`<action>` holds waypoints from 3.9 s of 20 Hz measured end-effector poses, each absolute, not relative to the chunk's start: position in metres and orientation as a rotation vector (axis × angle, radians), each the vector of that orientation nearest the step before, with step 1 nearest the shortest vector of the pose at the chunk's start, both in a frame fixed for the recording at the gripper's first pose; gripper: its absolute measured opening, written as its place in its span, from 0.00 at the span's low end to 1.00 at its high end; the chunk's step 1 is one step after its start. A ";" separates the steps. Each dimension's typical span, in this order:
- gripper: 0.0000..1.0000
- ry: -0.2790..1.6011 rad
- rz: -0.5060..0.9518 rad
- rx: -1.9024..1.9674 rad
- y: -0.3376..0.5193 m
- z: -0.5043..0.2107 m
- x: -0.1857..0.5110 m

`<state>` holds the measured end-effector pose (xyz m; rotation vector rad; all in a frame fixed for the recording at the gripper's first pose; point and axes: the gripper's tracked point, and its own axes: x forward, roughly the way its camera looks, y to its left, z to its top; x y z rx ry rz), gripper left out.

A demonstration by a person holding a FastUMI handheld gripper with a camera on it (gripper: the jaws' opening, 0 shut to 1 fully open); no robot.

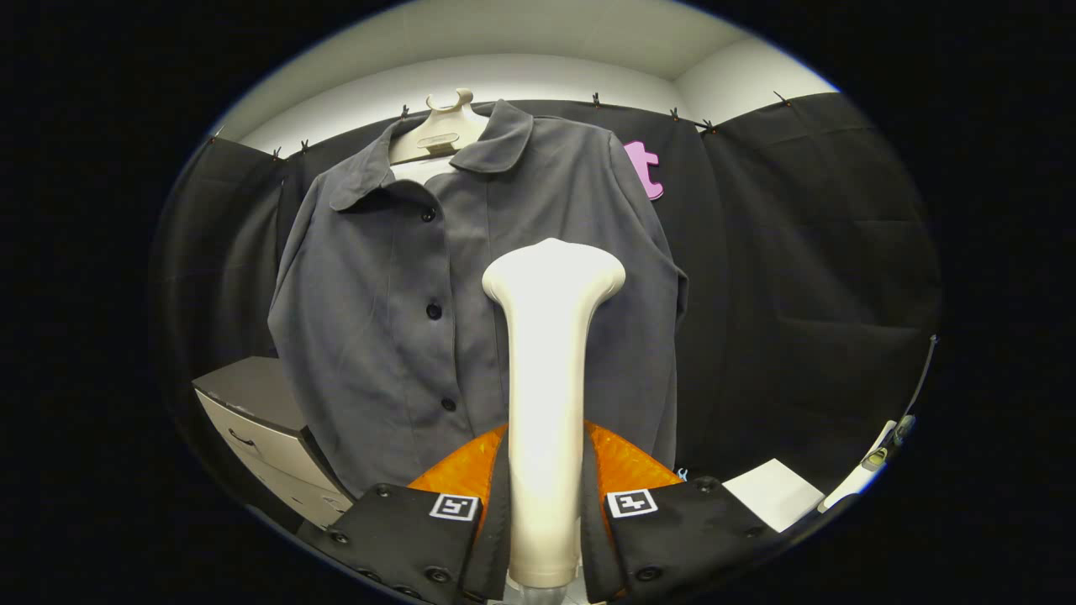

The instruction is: Iron the clothes twice with a garment steamer, once on the left side and once on the right side.

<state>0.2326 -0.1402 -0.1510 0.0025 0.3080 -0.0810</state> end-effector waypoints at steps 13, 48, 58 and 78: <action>0.42 0.408 -0.088 -0.011 -0.139 -0.222 0.202; 0.42 0.674 -0.203 0.051 -0.172 -0.385 0.124; 0.42 0.473 -0.207 0.036 -0.148 -0.288 0.125; 0.41 0.190 -0.063 -0.011 -0.021 -0.093 0.018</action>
